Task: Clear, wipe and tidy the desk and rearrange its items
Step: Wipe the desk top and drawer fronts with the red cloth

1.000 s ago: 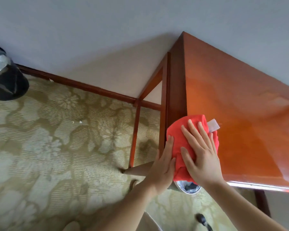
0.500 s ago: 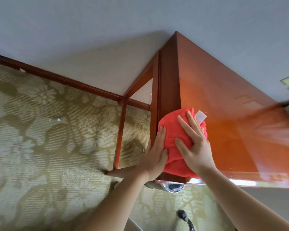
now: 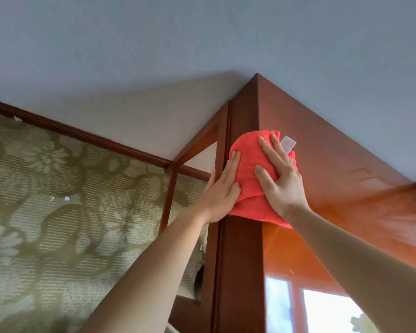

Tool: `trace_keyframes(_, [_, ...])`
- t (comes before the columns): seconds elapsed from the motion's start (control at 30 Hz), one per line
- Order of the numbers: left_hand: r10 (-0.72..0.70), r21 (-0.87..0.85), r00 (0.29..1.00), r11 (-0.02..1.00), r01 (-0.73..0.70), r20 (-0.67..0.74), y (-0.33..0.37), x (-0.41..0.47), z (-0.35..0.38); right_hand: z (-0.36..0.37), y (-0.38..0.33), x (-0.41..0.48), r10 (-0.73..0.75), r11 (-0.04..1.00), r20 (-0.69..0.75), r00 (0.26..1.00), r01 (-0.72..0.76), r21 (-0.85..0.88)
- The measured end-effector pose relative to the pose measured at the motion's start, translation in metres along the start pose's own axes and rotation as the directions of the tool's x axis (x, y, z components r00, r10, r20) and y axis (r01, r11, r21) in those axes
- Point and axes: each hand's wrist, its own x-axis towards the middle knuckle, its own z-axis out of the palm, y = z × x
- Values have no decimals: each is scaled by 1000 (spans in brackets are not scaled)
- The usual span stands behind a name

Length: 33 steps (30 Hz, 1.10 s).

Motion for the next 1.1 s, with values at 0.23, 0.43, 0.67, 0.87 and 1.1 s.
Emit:
trace_keyframes(0.23, [-101,-15,995,995,100,-22,4,83,-43,2,13,102,-33,999,15,999,33,-6])
trace_keyframes(0.43, [-83,56,989,994,90,-123,-13,149,-64,-1,17,165,-40,998,37,998,42,-40])
trace_keyframes(0.67, [-186,-153,959,976,156,-214,-17,188,-75,1,26,211,-82,994,62,995,86,-73])
trace_keyframes(0.87, [-201,-262,948,956,134,-246,-12,189,-68,0,29,215,-101,991,76,992,107,-85])
trace_keyframes(1.1, [-312,-260,923,932,252,-223,32,135,-48,-1,39,157,-136,988,44,990,139,-73])
